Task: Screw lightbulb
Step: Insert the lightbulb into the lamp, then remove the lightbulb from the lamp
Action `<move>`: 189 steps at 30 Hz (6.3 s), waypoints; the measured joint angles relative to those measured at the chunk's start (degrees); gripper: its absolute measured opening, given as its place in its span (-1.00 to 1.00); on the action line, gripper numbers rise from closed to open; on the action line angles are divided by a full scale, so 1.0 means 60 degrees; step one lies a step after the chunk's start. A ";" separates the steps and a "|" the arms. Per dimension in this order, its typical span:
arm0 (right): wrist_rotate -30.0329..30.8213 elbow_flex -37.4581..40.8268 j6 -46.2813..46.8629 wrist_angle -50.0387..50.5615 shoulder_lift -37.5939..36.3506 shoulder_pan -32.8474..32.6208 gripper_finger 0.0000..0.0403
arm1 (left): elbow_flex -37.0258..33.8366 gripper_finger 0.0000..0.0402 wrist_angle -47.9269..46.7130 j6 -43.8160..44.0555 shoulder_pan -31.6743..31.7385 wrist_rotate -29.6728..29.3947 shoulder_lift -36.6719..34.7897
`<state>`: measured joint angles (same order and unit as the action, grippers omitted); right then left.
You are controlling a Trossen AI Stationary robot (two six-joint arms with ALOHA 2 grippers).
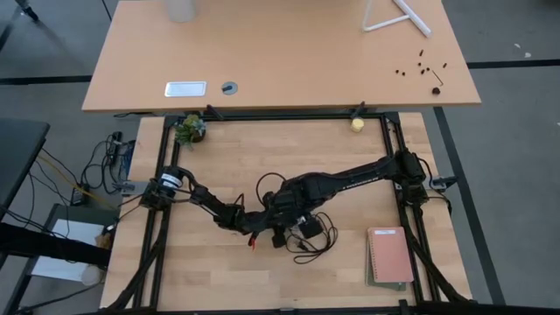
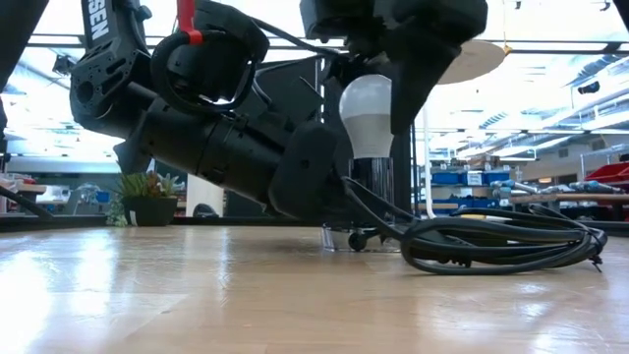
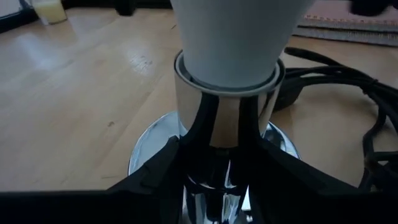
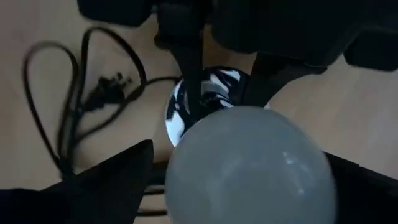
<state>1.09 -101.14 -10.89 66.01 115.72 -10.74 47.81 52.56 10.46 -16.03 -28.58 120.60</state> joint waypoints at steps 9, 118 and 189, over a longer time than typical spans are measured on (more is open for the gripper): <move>0.0595 -0.0004 -0.2262 -0.0148 0.0000 -0.0153 0.85 | -0.0004 -0.08 -0.0073 -0.0302 -0.0004 0.0033 0.0000; -0.0030 -0.0007 -0.2751 0.0411 -0.0109 0.0189 0.41 | -0.0076 -0.08 0.0075 -0.0464 -0.0015 -0.0009 -0.0007; 0.0161 0.0386 -0.4379 -0.0272 -0.0073 0.0010 0.37 | -0.0073 -0.08 -0.0114 -0.0490 -0.0033 0.0248 -0.0018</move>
<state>2.06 -98.83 -37.16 64.37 115.28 -10.68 47.37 51.87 7.51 -16.23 -27.09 120.49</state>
